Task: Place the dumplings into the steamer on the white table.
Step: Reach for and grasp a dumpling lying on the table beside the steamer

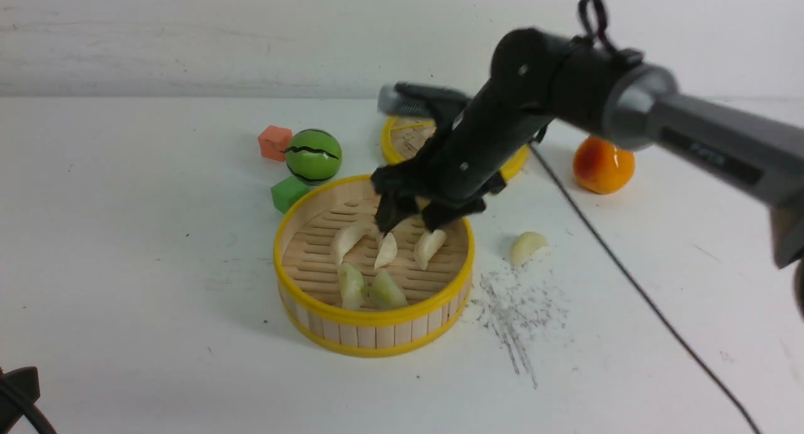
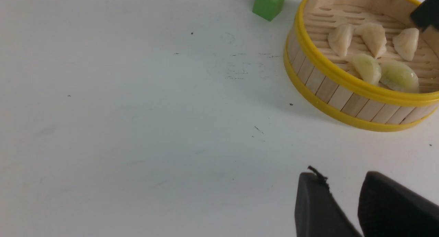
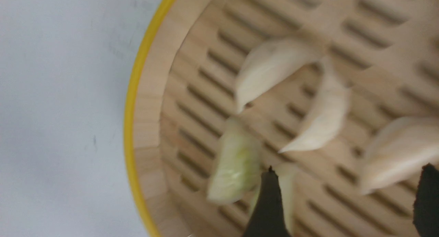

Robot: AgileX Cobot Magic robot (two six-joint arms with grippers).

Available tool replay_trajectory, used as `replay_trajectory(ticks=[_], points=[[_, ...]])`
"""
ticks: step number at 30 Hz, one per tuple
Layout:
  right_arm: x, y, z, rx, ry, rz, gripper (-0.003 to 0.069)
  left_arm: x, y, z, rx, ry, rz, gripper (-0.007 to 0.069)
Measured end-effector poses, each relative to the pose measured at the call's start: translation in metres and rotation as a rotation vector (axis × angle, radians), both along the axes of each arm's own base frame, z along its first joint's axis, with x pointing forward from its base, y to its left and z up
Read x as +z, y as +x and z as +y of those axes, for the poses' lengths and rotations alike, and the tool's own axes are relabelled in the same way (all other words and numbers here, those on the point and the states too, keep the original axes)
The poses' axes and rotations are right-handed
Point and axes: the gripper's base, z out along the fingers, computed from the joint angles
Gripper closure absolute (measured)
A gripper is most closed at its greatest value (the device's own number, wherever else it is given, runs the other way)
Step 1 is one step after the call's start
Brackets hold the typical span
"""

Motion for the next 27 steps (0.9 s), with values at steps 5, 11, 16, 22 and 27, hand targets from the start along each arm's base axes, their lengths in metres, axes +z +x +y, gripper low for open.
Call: replay_trajectory(ticks=[5,11,16,22,27], points=[[0.018,0.022,-0.061,-0.224,-0.088,-0.054,0.0141,0.002,0.001,-0.001,-0.009,-0.001,-0.021,0.0430],[-0.051,0.037,-0.090,-0.377,-0.190,0.126,0.0160,0.002,0.001,-0.001,-0.011,0.005,-0.029,0.0428],[-0.077,0.045,-0.081,-0.411,-0.134,0.149,0.0164,0.002,0.001,-0.001,-0.011,0.007,-0.032,0.0425],[-0.085,0.048,-0.081,-0.442,-0.152,0.139,0.0179,0.002,0.001,0.000,-0.007,0.014,-0.028,0.0421],[-0.099,0.048,-0.085,-0.420,-0.242,0.158,0.0275,0.002,0.001,0.000,-0.005,0.020,-0.030,0.0419]])
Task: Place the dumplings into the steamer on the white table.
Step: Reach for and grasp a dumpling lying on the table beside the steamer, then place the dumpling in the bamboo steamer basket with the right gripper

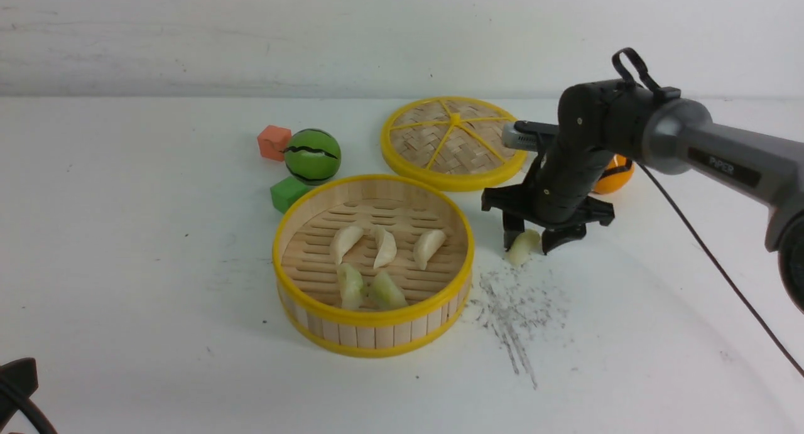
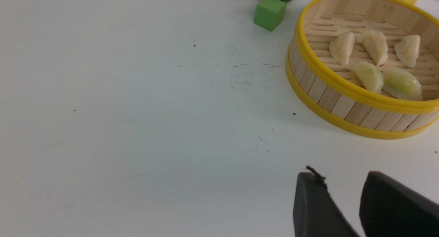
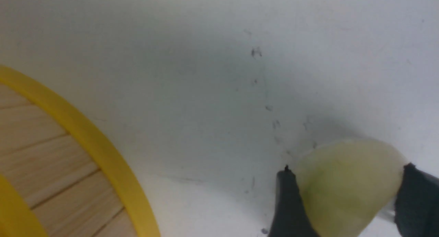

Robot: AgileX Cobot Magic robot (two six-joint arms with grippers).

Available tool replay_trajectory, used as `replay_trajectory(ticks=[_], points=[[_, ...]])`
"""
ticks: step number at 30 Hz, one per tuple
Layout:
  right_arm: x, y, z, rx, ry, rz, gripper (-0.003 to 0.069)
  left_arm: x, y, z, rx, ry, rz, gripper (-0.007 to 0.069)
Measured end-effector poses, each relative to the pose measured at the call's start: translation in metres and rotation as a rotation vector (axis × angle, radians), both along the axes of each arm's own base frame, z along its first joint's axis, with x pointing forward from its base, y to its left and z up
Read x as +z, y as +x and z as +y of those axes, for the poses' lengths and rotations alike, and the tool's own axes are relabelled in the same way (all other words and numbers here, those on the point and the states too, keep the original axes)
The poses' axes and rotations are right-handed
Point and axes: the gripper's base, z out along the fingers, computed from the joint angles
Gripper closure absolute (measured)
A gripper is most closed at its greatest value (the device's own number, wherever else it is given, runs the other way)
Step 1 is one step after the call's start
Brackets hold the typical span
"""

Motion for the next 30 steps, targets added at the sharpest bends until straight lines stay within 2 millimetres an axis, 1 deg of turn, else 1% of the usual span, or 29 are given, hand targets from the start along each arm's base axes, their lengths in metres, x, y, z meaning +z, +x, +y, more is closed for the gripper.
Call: replay_trajectory(ticks=[1,4,5,6,12,13,15,17,18,19,20,21,22,23,25,26,27,28,29,30], points=[[0.000,0.000,0.000,0.000,0.000,0.000,0.0275,0.000,0.000,0.000,0.000,0.000,0.000,0.0419],[0.000,-0.001,-0.001,0.043,-0.024,0.000,0.0374,0.000,0.000,0.000,0.000,0.001,-0.001,0.0419],[0.000,-0.001,-0.001,0.065,-0.032,0.000,0.0402,0.000,0.000,0.000,0.000,0.001,-0.001,0.0419],[0.000,-0.001,-0.001,0.089,-0.040,0.002,0.0415,0.000,0.000,0.000,0.000,0.001,-0.001,0.0419],[0.007,-0.008,-0.001,0.254,-0.090,0.034,0.0417,0.000,0.000,0.000,0.003,0.002,0.003,0.0415],[0.011,-0.010,-0.001,0.273,-0.094,0.038,0.0417,0.000,0.000,0.000,0.003,0.002,0.003,0.0415],[0.028,-0.013,-0.002,0.306,-0.091,0.015,0.0418,0.000,0.000,0.000,0.003,0.002,0.003,0.0415],[0.052,-0.020,0.002,0.331,-0.049,-0.020,0.0419,0.000,0.000,0.000,0.003,0.002,0.003,0.0414],[0.071,-0.027,0.008,0.364,-0.009,-0.050,0.0419,0.000,0.000,0.000,0.003,0.002,0.003,0.0412],[0.086,-0.033,0.012,0.390,0.021,-0.074,0.0419,0.000,0.000,0.000,0.003,0.002,0.003,0.0412],[0.099,-0.041,0.022,0.435,0.067,-0.090,0.0419,0.000,0.000,0.000,0.002,0.002,0.002,0.0412],[0.106,-0.045,0.025,0.451,0.082,-0.101,0.0419,0.000,0.000,0.000,0.001,0.001,0.001,0.0412],[0.115,-0.053,0.035,0.497,0.115,-0.110,0.0419,0.000,0.000,0.000,0.001,0.001,0.000,0.0412],[0.122,-0.064,0.050,0.562,0.148,-0.112,0.0419,0.000,0.000,0.000,0.001,0.001,0.000,0.0412],[0.123,-0.075,0.069,0.630,0.168,-0.101,0.0419,0.000,0.000,0.000,0.001,0.001,0.000,0.0410],[0.121,-0.076,0.071,0.636,0.169,-0.095,0.0419,0.000,0.000,0.000,0.001,0.001,0.000,0.0410],[0.113,-0.081,0.086,0.676,0.167,-0.071,0.0419,0.000,0.000,0.000,0.001,0.001,0.001,0.0410],[0.105,-0.082,0.093,0.690,0.162,-0.053,0.0419,0.000,0.000,0.000,0.002,0.001,0.002,0.0409],[0.101,-0.082,0.095,0.692,0.161,-0.045,0.0419,0.000,0.000,0.000,0.002,0.001,0.002,0.0409],[0.088,-0.081,0.101,0.705,0.146,-0.016,0.0419,0.000,0.000,0.000,0.003,0.002,0.003,0.0407]])
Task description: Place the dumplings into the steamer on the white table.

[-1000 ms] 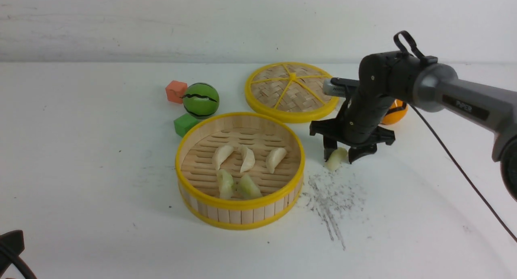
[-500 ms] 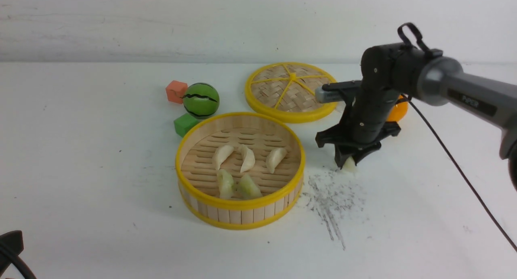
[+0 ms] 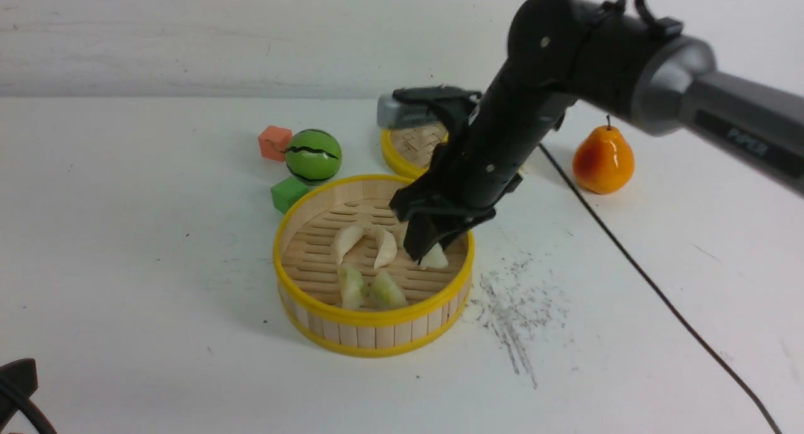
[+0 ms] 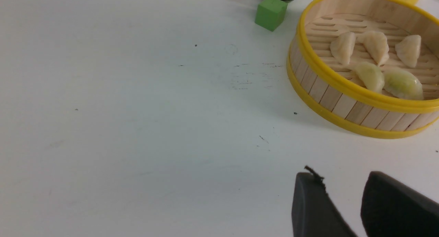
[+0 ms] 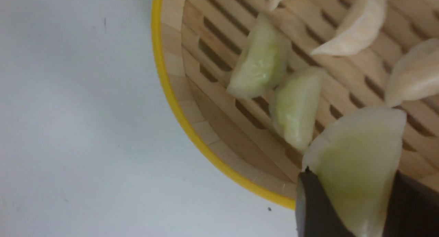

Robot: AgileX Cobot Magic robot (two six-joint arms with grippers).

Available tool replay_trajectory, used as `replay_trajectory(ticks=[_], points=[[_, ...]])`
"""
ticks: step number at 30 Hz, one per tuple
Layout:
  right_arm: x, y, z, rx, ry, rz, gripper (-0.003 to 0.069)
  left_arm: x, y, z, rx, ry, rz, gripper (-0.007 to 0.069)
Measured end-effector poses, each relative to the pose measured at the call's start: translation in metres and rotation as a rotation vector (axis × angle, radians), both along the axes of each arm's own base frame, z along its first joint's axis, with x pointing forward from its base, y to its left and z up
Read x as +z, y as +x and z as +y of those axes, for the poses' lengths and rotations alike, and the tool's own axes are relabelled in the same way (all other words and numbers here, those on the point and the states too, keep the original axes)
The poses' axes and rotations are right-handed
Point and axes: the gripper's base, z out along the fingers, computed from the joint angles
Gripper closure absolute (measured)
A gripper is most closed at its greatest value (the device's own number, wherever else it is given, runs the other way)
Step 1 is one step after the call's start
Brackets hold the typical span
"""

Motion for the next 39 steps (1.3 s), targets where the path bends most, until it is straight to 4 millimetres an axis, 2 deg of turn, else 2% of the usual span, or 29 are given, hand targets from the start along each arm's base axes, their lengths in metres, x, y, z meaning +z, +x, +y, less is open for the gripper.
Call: replay_trajectory(ticks=[4,8,10,16,19,21,22,24,25,26,27,28,29,30,32,33,35,39], points=[[-0.035,0.007,0.009,-0.010,-0.034,0.046,0.0419,0.000,0.000,0.000,0.000,-0.001,0.002,0.0407],[-0.047,0.011,0.011,-0.041,-0.039,0.051,0.0418,0.000,0.000,0.000,0.000,-0.002,0.002,0.0407],[-0.050,0.013,0.011,-0.070,-0.039,0.056,0.0382,0.000,0.000,0.000,0.000,-0.003,0.003,0.0407],[-0.044,0.014,0.010,-0.087,-0.039,0.033,0.0179,-0.002,-0.001,0.000,0.008,-0.008,0.026,0.0406],[-0.024,0.011,0.006,-0.085,-0.035,-0.020,0.0137,-0.002,-0.001,0.000,0.008,-0.009,0.027,0.0405],[-0.013,0.009,0.003,-0.083,-0.039,-0.049,0.0137,-0.002,-0.001,0.000,0.008,-0.009,0.027,0.0405],[0.012,0.003,-0.003,-0.075,-0.050,-0.107,0.0155,-0.002,-0.001,0.000,0.009,-0.008,0.029,0.0403],[0.049,-0.010,-0.015,-0.065,-0.072,-0.184,0.0208,-0.002,-0.001,0.000,0.010,-0.008,0.030,0.0400],[0.053,-0.011,-0.016,-0.065,-0.069,-0.189,0.0215,-0.002,-0.001,0.000,0.010,-0.008,0.030,0.0400],[0.088,-0.026,-0.030,-0.062,-0.097,-0.266,0.0281,-0.002,-0.001,0.001,0.010,-0.007,0.031,0.0397],[0.111,-0.038,-0.039,-0.065,-0.102,-0.312,0.0320,-0.002,-0.001,0.001,0.011,-0.007,0.031,0.0397],[0.115,-0.040,-0.042,-0.066,-0.110,-0.325,0.0342,-0.002,-0.001,0.001,0.011,-0.007,0.031,0.0397],[0.152,-0.066,-0.060,-0.077,-0.116,-0.405,0.0434,-0.002,-0.001,0.001,0.011,-0.007,0.032,0.0397],[0.169,-0.081,-0.072,-0.086,-0.117,-0.449,0.0494,-0.002,-0.001,0.001,0.011,-0.007,0.032,0.0397],[0.190,-0.109,-0.091,-0.113,-0.114,-0.513,0.0608,-0.002,-0.001,0.001,0.011,-0.007,0.032,0.0395],[0.197,-0.125,-0.101,-0.131,-0.099,-0.536,0.0647,-0.002,-0.001,0.001,0.011,-0.007,0.032,0.0393],[0.206,-0.152,-0.116,-0.167,-0.052,-0.593,0.0674,-0.002,-0.001,0.001,0.011,-0.007,0.032,0.0390],[0.180,-0.197,-0.141,-0.229,0.060,-0.708,0.0679,-0.002,-0.001,0.001,0.012,-0.006,0.033,0.0387]])
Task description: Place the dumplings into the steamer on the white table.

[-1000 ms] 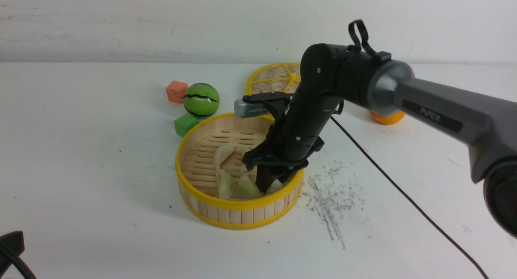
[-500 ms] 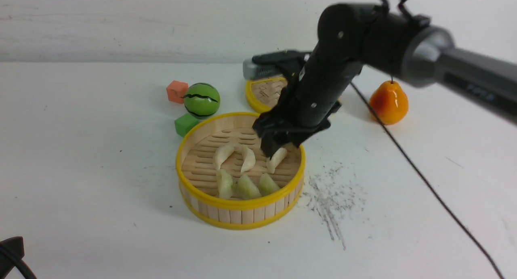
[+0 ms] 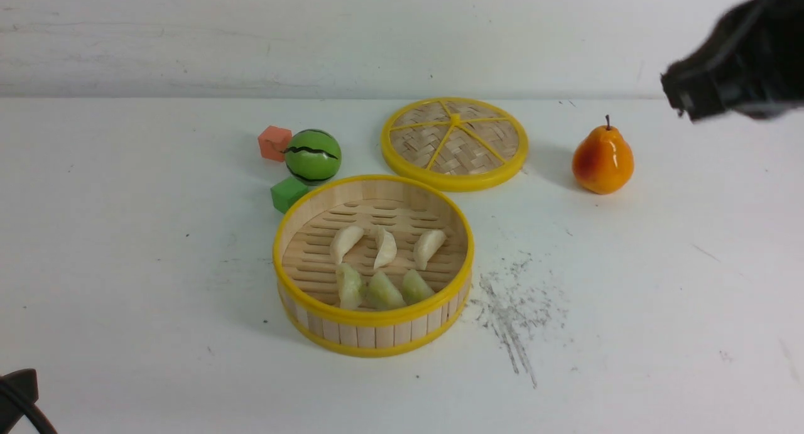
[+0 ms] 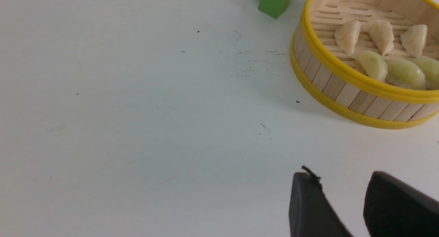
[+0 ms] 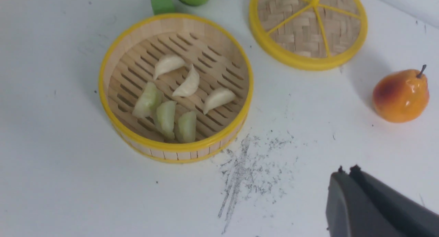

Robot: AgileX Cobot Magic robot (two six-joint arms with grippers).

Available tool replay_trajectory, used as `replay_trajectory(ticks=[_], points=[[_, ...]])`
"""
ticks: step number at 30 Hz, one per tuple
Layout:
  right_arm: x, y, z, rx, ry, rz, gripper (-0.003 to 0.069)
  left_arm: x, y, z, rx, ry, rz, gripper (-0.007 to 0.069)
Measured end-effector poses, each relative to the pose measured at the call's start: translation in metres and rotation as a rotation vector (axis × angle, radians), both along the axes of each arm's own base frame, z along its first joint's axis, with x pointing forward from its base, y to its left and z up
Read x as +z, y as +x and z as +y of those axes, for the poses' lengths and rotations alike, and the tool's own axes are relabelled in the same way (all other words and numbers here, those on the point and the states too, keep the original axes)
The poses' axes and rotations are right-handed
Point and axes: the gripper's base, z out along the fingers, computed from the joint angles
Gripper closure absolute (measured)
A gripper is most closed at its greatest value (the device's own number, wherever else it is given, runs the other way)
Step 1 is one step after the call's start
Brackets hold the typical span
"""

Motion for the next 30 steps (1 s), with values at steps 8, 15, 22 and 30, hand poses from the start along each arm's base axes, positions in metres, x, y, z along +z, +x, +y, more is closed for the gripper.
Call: replay_trajectory(ticks=[8,15,22,30], points=[[-0.117,-0.048,-0.026,0.011,0.131,-0.256,0.0678,0.000,0.000,0.000,0.000,-0.001,0.000,0.0387],[-0.199,-0.080,-0.042,0.032,0.214,-0.425,0.0676,0.000,0.000,0.000,0.000,-0.001,0.000,0.0387],[-0.228,-0.096,-0.057,-0.010,0.226,-0.572,0.0670,0.000,0.000,0.000,0.000,-0.001,0.000,0.0387],[-0.206,-0.109,-0.085,-0.219,0.269,-0.797,0.0667,0.000,0.000,0.000,0.001,-0.003,0.005,0.0387]])
